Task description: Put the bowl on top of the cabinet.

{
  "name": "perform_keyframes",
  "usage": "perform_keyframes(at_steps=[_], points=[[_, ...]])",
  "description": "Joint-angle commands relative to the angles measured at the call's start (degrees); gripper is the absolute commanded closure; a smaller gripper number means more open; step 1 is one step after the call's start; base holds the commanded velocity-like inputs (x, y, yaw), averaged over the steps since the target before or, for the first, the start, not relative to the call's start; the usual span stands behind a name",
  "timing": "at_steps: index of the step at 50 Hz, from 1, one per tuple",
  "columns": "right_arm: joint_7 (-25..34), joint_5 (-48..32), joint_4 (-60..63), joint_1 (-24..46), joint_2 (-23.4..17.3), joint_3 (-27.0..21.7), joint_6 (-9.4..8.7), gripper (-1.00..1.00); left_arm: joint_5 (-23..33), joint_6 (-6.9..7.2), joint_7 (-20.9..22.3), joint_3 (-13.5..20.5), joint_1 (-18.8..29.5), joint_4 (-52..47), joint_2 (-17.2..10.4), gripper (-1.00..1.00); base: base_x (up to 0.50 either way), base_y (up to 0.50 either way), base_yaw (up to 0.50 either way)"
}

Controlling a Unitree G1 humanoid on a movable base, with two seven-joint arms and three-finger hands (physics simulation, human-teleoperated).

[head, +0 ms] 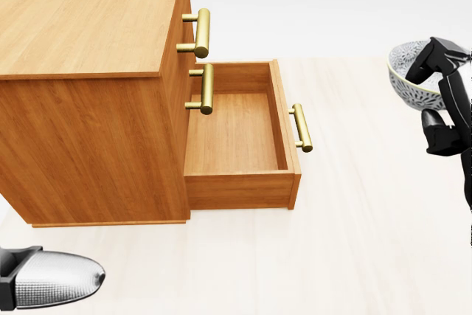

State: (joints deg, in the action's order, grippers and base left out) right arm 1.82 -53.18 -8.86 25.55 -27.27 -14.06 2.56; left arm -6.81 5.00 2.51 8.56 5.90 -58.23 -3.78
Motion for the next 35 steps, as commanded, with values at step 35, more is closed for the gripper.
perform_keyframes(at_steps=[35], points=[[10.92, -2.48, 5.90, 20.69, 10.02, 9.55, -7.56, 1.00, -1.16, 0.00, -0.50, 0.93, 0.70, -0.49, -0.47, -1.00, 0.00, 0.00, 0.00]])
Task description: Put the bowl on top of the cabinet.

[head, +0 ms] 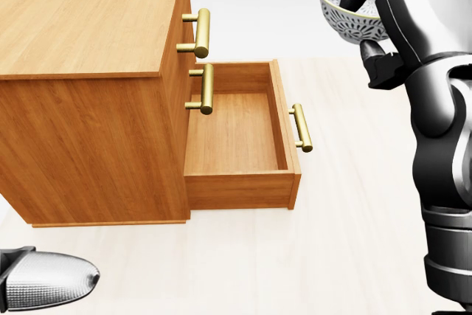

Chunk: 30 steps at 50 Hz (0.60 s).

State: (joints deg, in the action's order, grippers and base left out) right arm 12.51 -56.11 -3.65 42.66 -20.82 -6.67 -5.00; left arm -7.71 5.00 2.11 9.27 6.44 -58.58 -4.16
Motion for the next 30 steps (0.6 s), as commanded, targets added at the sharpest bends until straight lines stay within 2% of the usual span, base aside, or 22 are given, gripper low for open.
perform_keyframes(at_steps=[1, 30], points=[[0.53, 0.35, 0.88, 3.77, 3.75, 2.24, 0.00, 1.00, -0.26, 0.00, -0.14, 0.21, 0.20, -0.25, -0.11, -1.00, 0.00, 0.00, 0.00], [4.22, -3.90, 3.73, 7.85, 10.48, 6.09, 0.00, 1.00, -1.04, 0.00, -0.78, 1.35, 0.93, -0.55, -0.37, -1.00, 0.00, 0.00, 0.00]])
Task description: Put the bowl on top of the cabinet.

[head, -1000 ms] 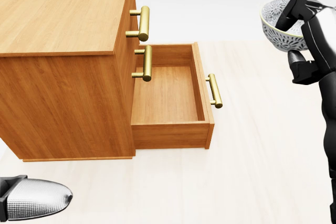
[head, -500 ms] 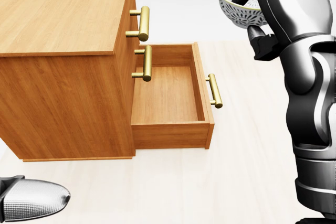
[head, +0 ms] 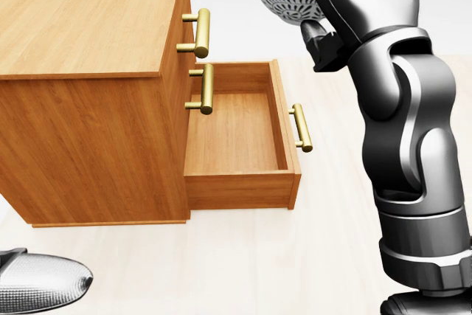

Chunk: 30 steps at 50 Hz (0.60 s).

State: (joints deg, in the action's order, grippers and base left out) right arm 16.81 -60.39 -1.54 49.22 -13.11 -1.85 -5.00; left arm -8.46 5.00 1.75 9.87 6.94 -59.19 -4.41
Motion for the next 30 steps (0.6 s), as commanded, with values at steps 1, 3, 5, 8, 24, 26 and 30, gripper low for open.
perform_keyframes(at_steps=[1, 3, 5, 8, 24, 26, 30], points=[[-0.08, 0.20, 1.60, 1.35, 3.02, 1.37, 0.00, 1.00, -0.36, 0.00, -0.44, 0.89, 0.52, 0.18, -0.16, -1.00, 0.00, 0.00, 0.00], [0.17, -0.17, 1.92, 1.24, 3.60, 1.68, 0.00, 1.00, -1.11, 0.00, -0.30, 1.21, 0.75, -0.10, -0.04, -1.00, 0.00, 0.00, 0.00], [0.41, -0.61, 2.22, 1.22, 4.27, 2.01, 0.00, 1.00, -1.22, 0.00, -0.75, 1.28, 1.00, -0.66, -0.20, -1.00, 0.00, 0.00, 0.00], [1.01, -1.07, 2.57, 1.66, 4.99, 2.28, 0.00, 1.00, -1.76, 0.00, -0.93, 1.50, 1.14, -0.79, -0.20, -1.00, 0.00, 0.00, 0.00], [1.99, -2.92, 4.29, 1.41, 8.52, 3.91, 0.00, 1.00, -4.32, 0.00, -2.47, 1.69, 1.06, -0.81, -0.94, -1.00, 0.00, 0.00, 0.00], [2.03, -3.06, 4.36, 1.39, 8.76, 4.05, 0.00, 1.00, -4.29, 0.00, -2.48, 1.60, 0.96, -0.81, -0.98, -1.00, 0.00, 0.00, 0.00], [2.05, -3.33, 4.36, 1.39, 9.26, 4.26, 0.00, 1.00, -3.99, 0.00, -2.44, 1.22, 0.77, -0.79, -0.99, -1.00, 0.00, 0.00, 0.00]])
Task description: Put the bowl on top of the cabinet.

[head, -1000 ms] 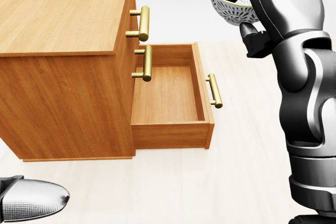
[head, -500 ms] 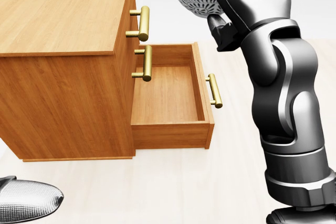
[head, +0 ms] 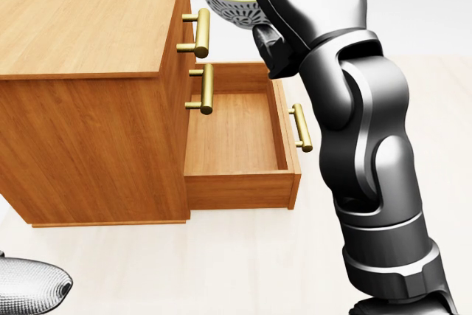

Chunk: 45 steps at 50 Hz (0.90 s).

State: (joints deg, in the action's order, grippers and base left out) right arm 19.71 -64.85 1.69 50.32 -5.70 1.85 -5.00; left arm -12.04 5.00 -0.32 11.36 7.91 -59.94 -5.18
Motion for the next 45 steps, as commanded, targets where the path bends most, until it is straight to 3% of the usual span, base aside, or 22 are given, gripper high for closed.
perform_keyframes(at_steps=[1, 20, 45], points=[[-0.83, 1.07, 1.09, 0.35, 1.98, 0.61, 0.00, 1.00, -0.31, 0.00, -0.31, -0.29, -0.21, -0.04, -0.22, -1.00, 0.00, 0.00, 0.00], [1.09, -0.59, 2.85, 0.65, 4.68, 1.93, 0.00, 1.00, -0.20, 0.00, 0.03, 0.28, 0.09, -0.06, -0.24, -1.00, 0.00, 0.00, 0.00], [5.80, -5.52, 10.38, -3.27, 12.47, 5.94, 0.00, 1.00, -4.53, 0.00, -2.77, 1.91, 0.74, -0.06, -2.46, -1.00, 0.00, 0.00, 0.00]])
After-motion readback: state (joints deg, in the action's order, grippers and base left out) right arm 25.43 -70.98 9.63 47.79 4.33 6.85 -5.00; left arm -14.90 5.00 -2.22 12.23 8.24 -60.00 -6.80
